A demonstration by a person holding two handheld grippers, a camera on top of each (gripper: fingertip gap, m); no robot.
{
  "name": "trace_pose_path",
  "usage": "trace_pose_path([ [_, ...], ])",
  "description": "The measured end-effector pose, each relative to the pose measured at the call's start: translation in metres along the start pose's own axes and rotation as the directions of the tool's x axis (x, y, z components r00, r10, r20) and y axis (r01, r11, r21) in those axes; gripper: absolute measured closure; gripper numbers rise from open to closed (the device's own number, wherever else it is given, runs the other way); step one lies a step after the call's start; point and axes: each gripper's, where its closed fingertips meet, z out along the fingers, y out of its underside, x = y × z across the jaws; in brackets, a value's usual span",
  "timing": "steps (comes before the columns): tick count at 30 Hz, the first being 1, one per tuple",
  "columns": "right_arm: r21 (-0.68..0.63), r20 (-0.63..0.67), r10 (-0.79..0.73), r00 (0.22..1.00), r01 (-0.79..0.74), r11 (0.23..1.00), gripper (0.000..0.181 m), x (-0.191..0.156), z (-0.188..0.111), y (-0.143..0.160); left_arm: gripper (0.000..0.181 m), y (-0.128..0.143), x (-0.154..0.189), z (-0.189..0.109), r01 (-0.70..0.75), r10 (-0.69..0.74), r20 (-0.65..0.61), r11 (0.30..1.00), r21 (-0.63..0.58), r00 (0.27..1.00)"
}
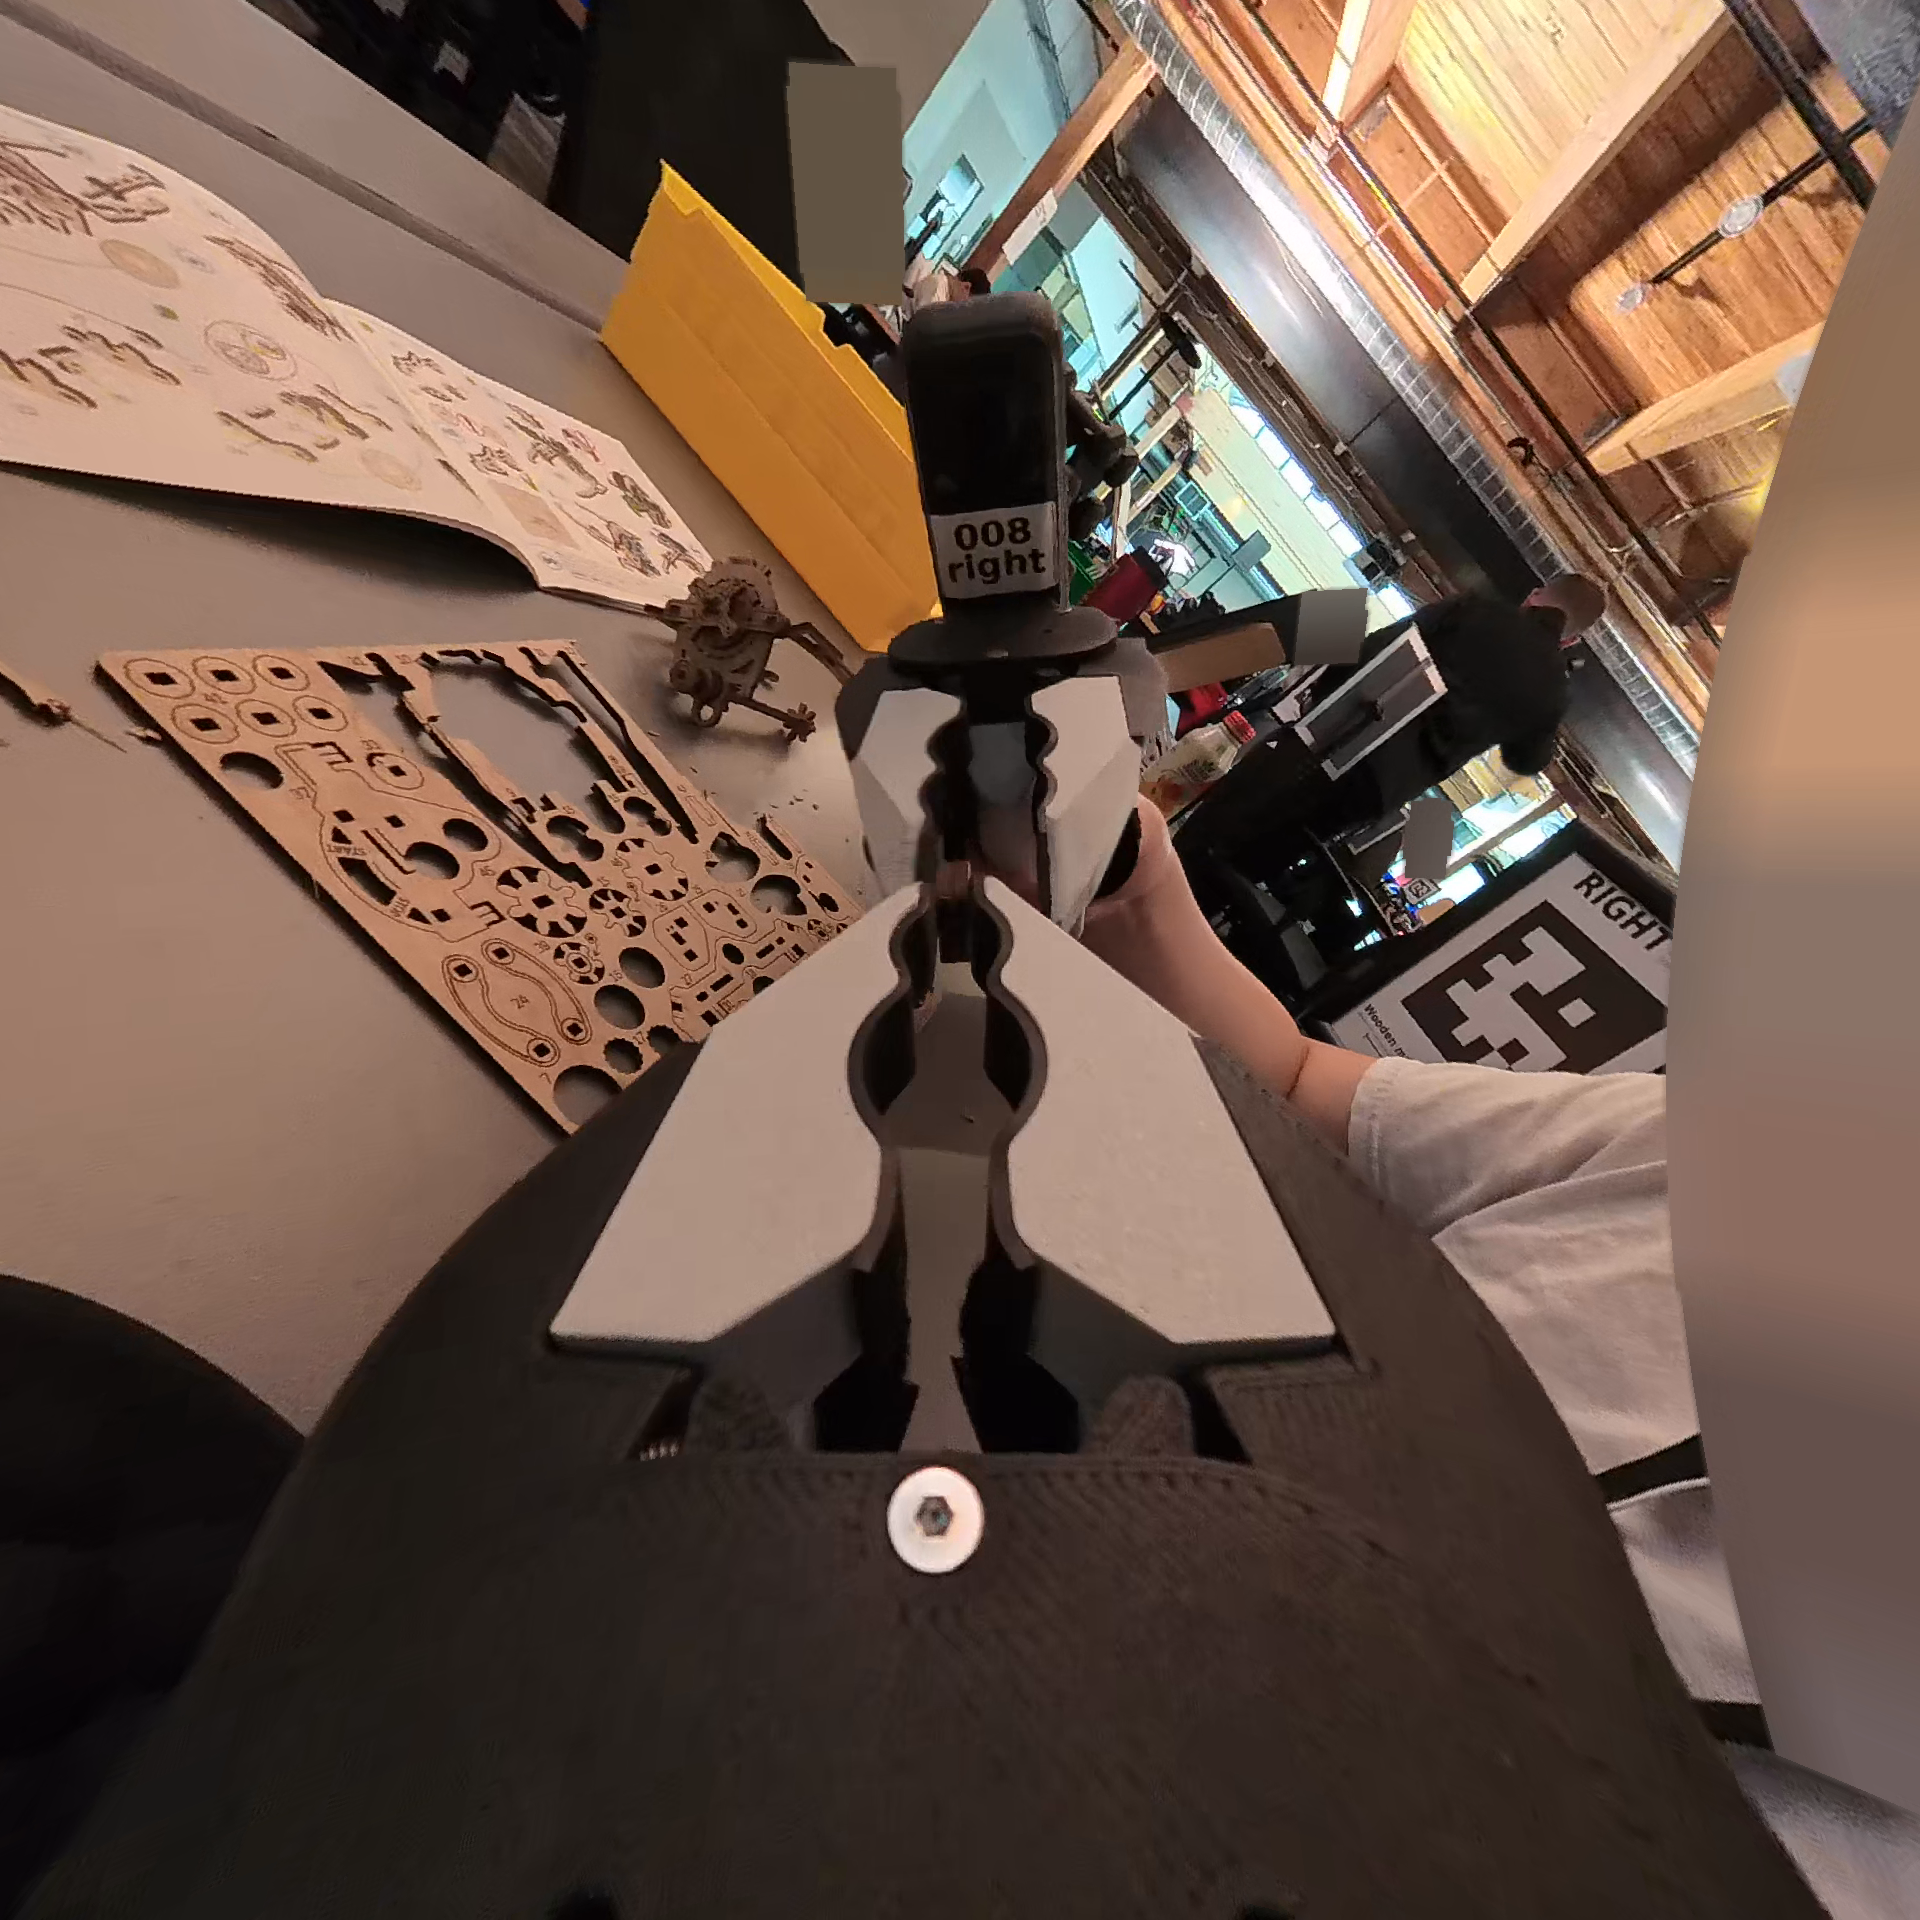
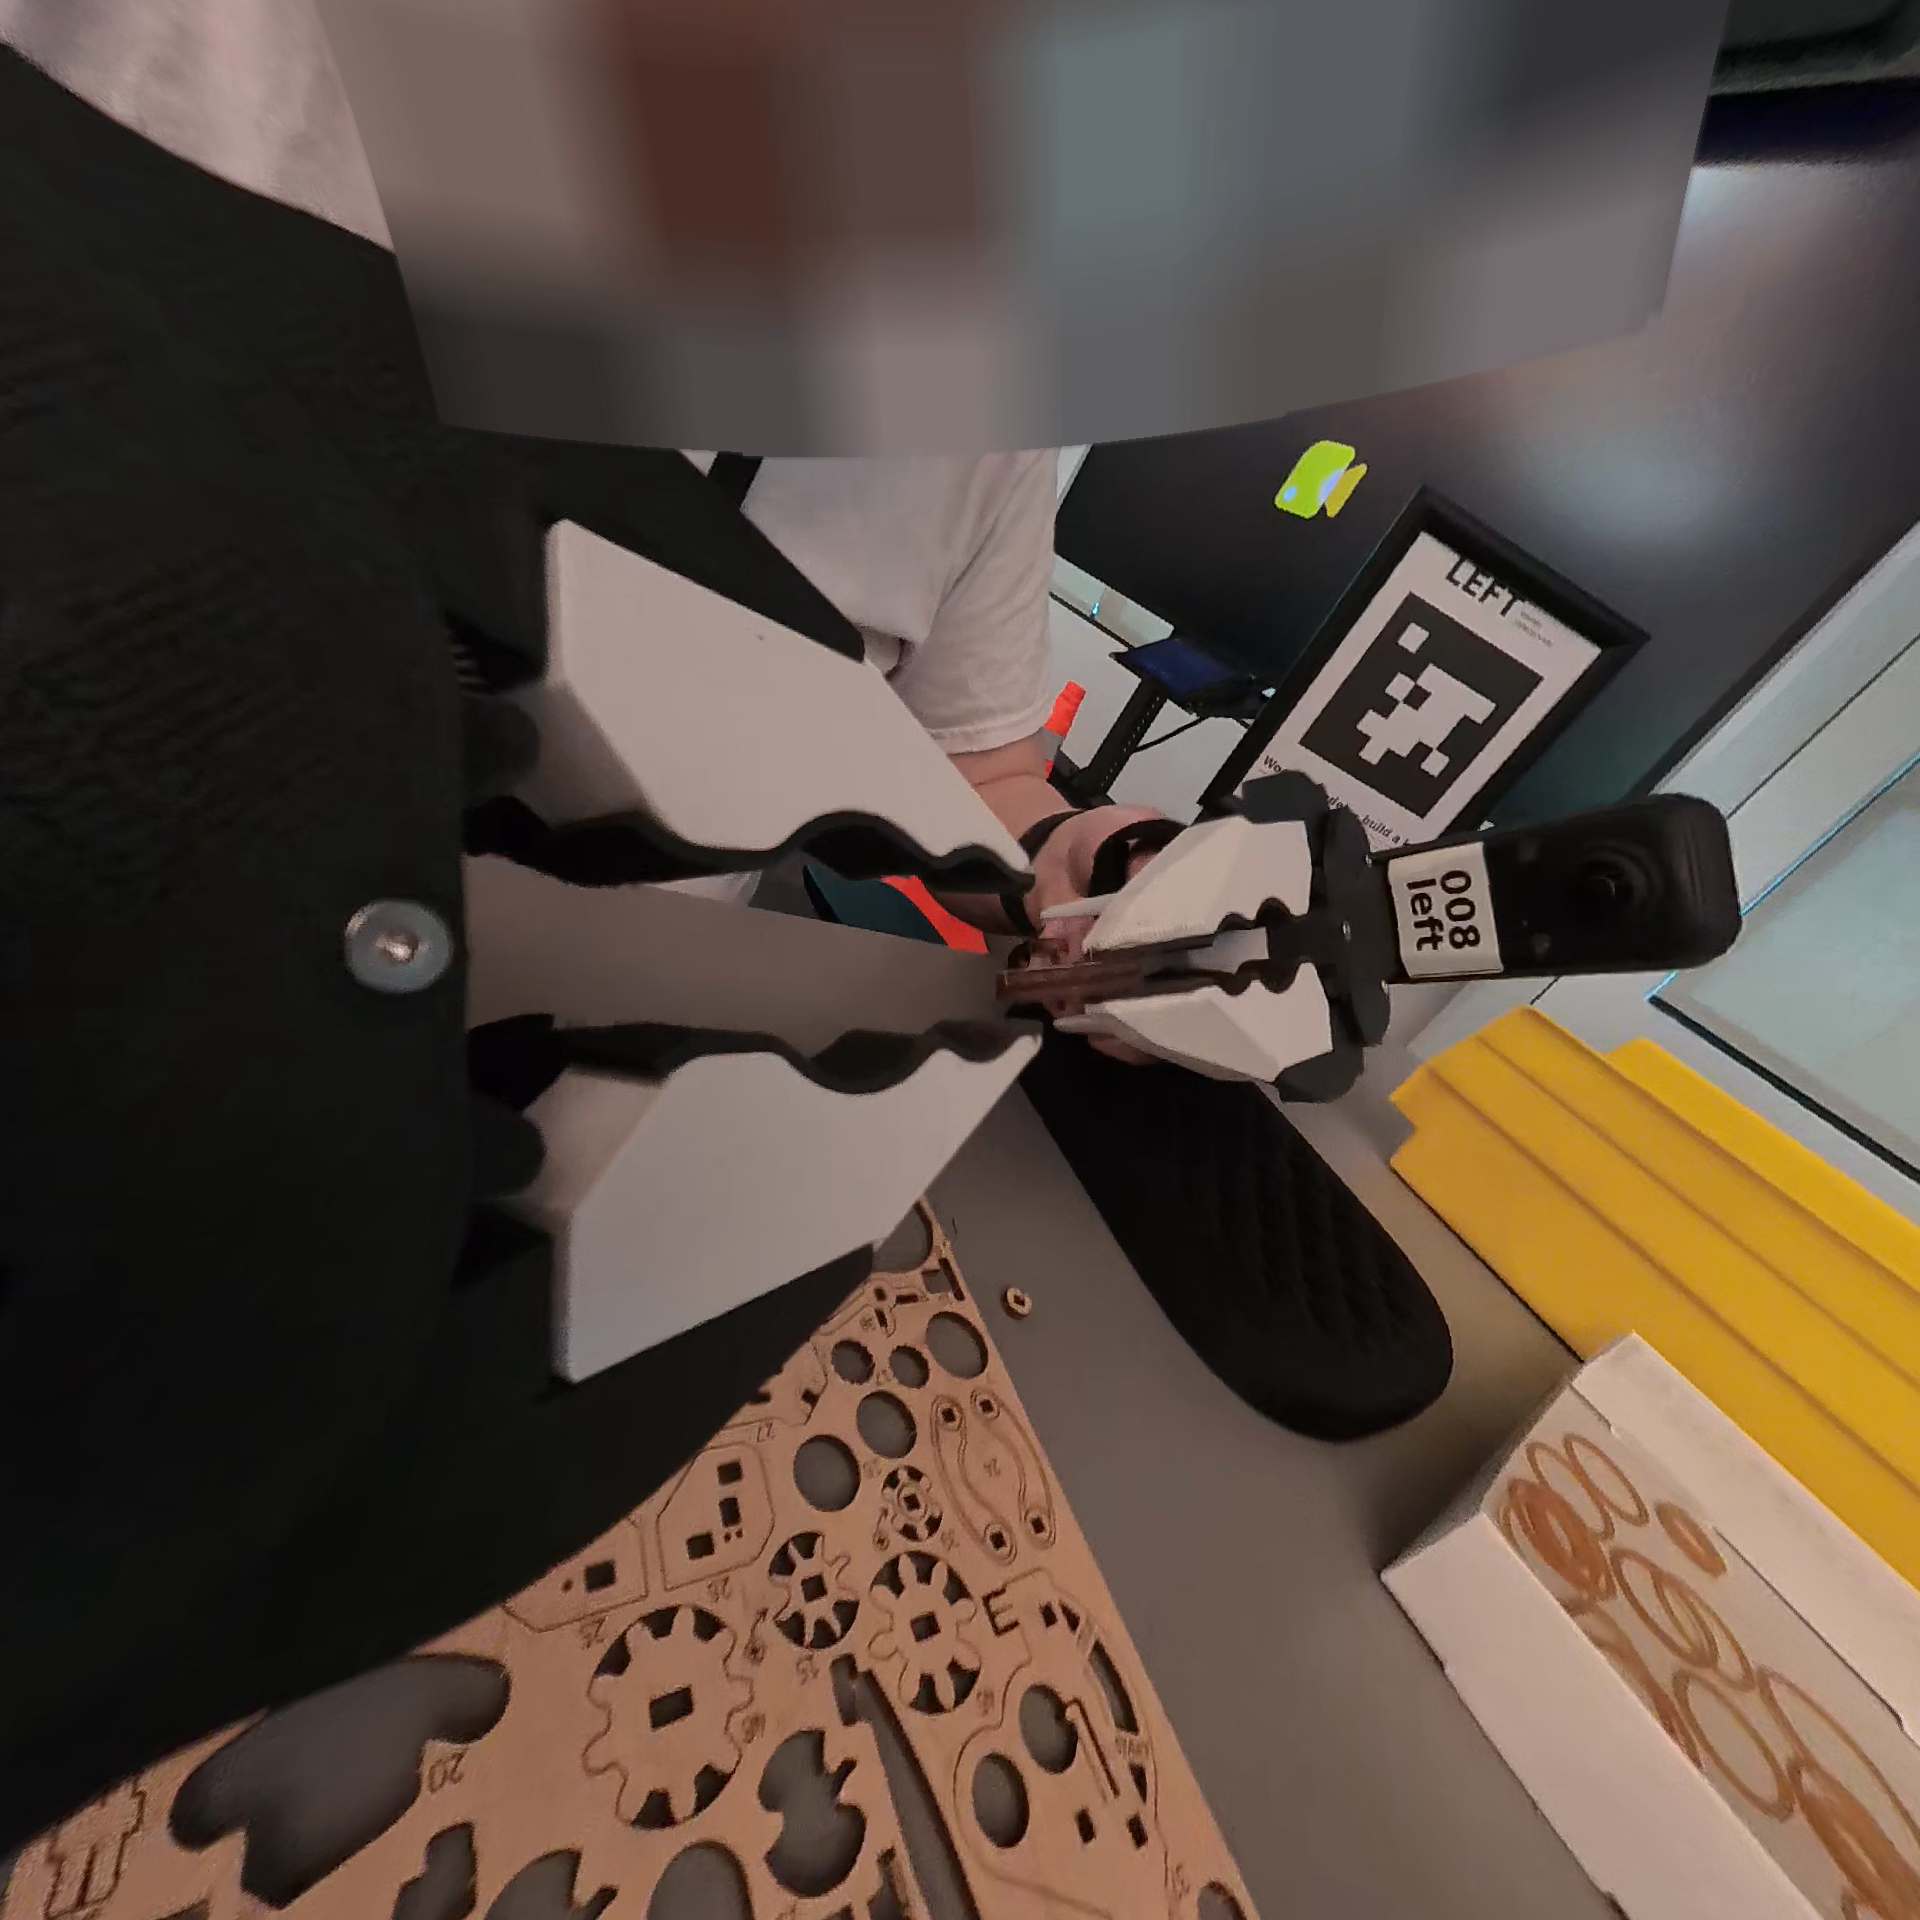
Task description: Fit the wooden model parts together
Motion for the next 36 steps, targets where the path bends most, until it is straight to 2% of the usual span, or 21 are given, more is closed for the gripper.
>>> trace_pose_path([
  [6, -0.003, -0.011, -0.01, 1.0, 0.01, 1.0, 0.168, 0.001, 0.003, 0.001, 0.177, 0.001, 0.001, 0.0, 0.004, -0.004, 0.007, 1.0, 0.005, 1.0],
  [21, 0.012, -0.007, 0.026, 1.0, -0.026, 1.0, 0.171, 0.003, 0.002, 0.001, 0.177, 0.001, 0.0, 0.001, -0.011, 0.01, 0.034, 1.0, 0.017, 0.999],
  [25, 0.008, 0.037, 0.045, 0.998, -0.045, 0.999, 0.171, -0.003, 0.002, 0.002, 0.176, 0.001, 0.007, 0.0, -0.055, 0.055, 0.004, 0.998, 0.005, 0.998],
  [27, 0.006, 0.037, 0.039, 0.999, -0.039, 0.999, 0.171, -0.004, 0.003, 0.002, 0.166, 0.002, 0.013, -0.001, -0.079, 0.078, -0.02, 0.997, -0.01, 0.997],
  [30, -0.002, 0.029, 0.028, 0.999, -0.028, 1.0, 0.171, -0.005, 0.003, 0.003, 0.161, 0.007, 0.015, -0.001, -0.128, 0.127, -0.008, 0.99, -0.055, 0.992],
  [33, -0.012, 0.036, 0.023, 0.999, -0.022, 1.0, 0.171, -0.007, 0.004, 0.005, 0.171, 0.008, 0.013, -0.002, -0.152, 0.153, 0.012, 0.986, -0.075, 0.988],
  [36, -0.018, 0.03, 0.013, 0.999, -0.013, 1.0, 0.171, -0.007, 0.005, 0.005, 0.171, 0.01, 0.013, -0.002, -0.153, 0.153, -0.005, 0.984, -0.09, 0.988],
])
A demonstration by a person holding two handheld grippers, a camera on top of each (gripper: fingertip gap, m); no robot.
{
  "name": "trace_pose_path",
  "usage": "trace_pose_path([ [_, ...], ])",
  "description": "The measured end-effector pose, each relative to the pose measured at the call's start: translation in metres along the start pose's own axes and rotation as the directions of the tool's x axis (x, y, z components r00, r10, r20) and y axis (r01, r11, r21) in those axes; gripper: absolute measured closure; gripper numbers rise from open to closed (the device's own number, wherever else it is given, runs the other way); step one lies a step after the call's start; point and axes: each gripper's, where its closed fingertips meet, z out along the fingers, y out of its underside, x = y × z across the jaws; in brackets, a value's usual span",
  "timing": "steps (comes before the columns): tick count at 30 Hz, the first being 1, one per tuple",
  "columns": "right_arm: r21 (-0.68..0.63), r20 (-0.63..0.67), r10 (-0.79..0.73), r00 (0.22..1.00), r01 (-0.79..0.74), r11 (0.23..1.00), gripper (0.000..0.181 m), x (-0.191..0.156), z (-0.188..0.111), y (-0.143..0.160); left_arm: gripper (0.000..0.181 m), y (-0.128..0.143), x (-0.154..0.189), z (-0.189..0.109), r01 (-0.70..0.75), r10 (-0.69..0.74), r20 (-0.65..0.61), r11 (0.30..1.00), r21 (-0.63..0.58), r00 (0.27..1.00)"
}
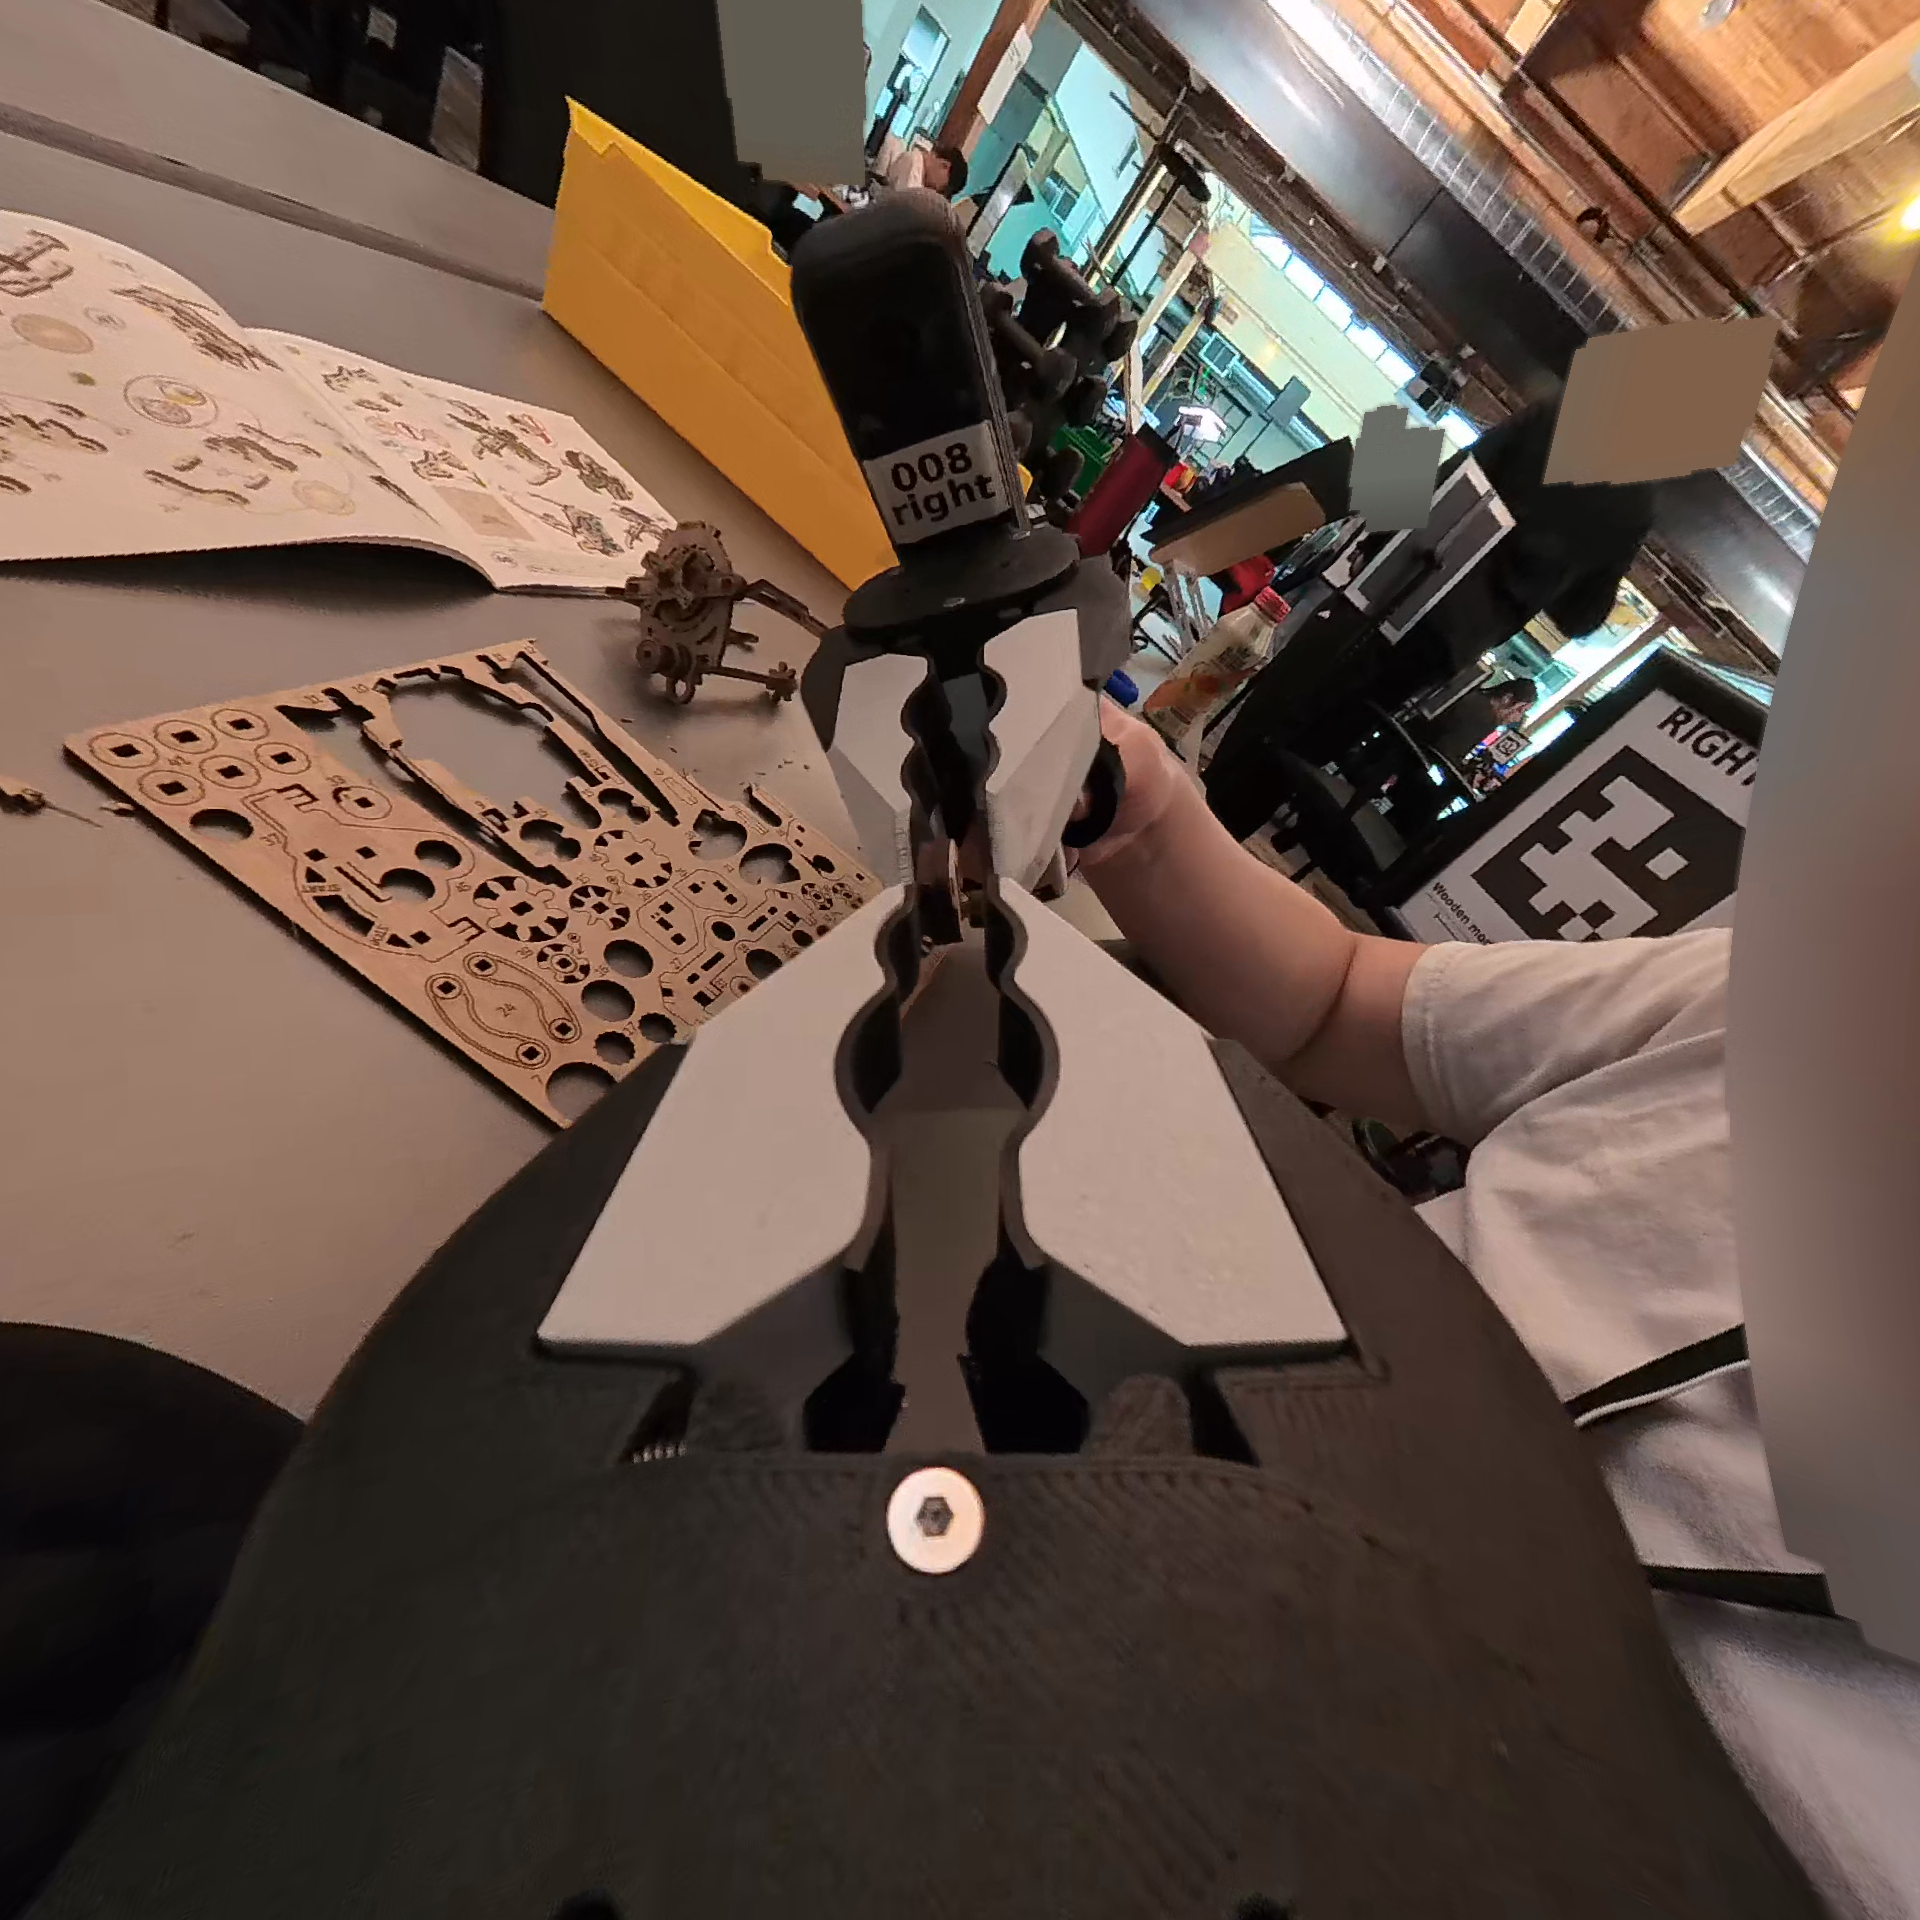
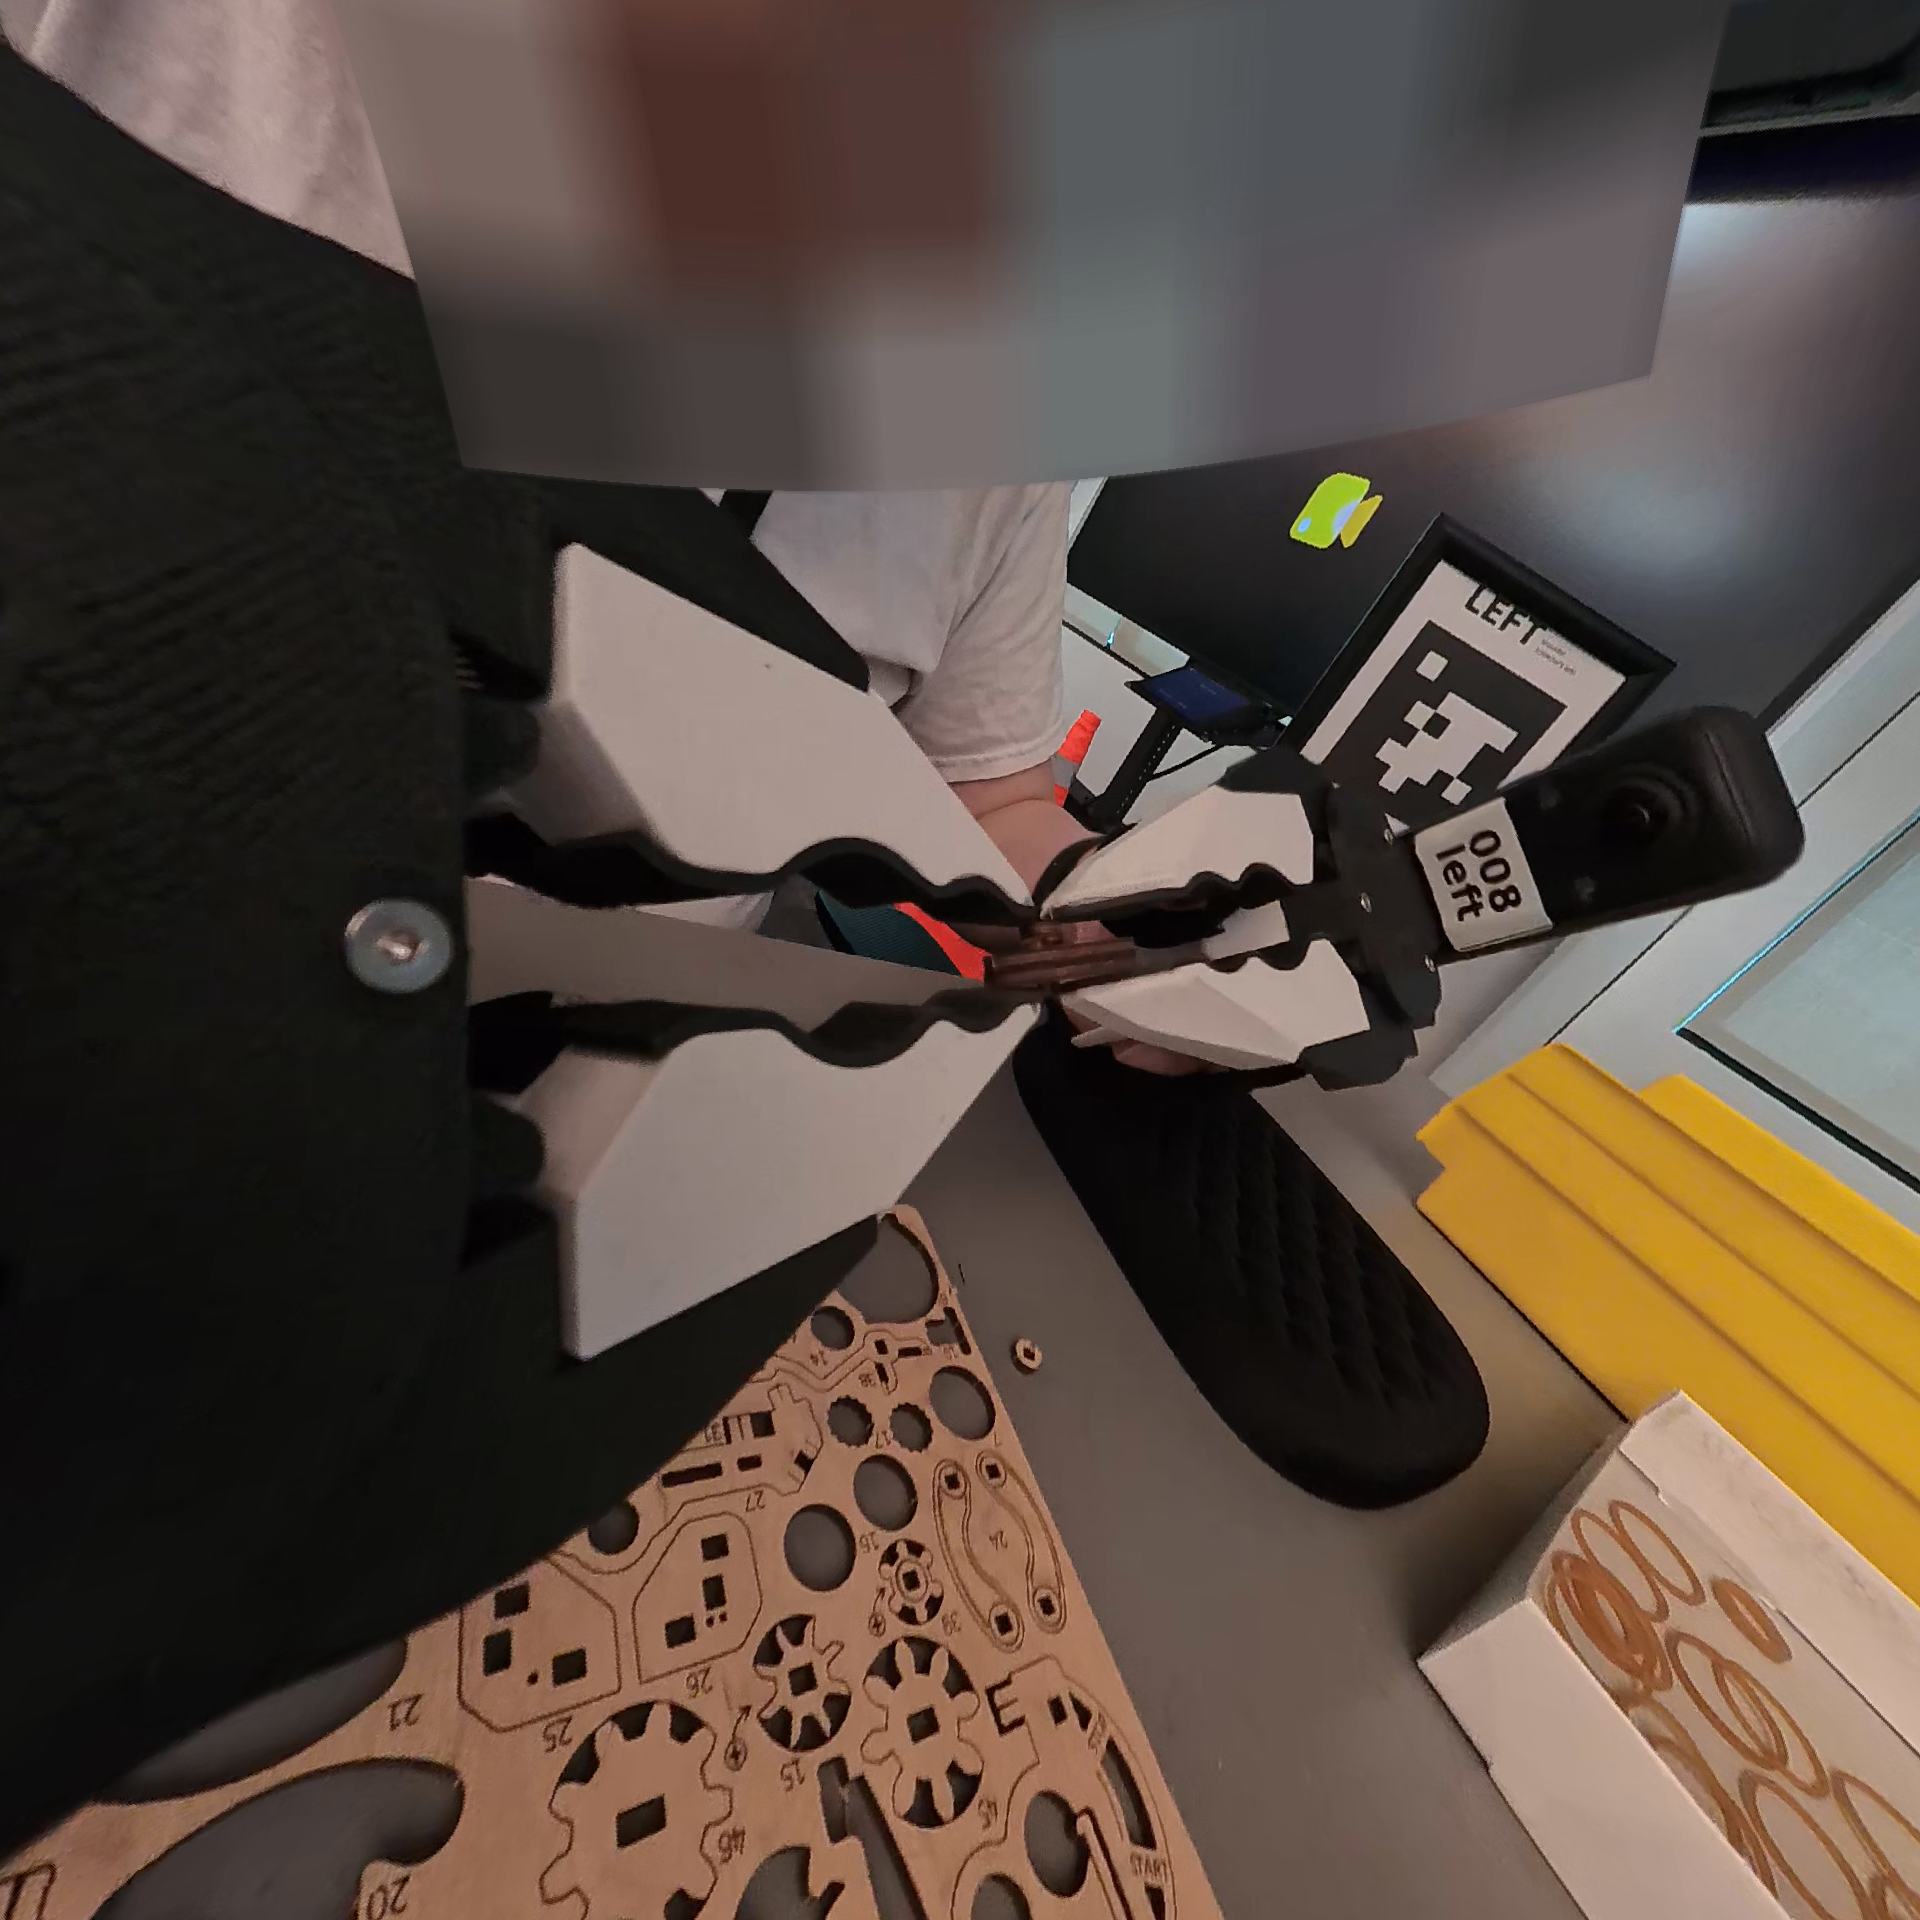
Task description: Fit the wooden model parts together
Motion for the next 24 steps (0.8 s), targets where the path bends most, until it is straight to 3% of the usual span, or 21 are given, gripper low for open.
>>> trace_pose_path([
  [24, -0.033, -0.058, -0.075, 0.995, 0.073, 0.997, 0.174, -0.0036, 0.0009, 0.0036, 0.172, 0.0055, 0.0049, -0.0001, -0.017, 0.018, -0.027, 1.0, 0.01, 0.999],
])
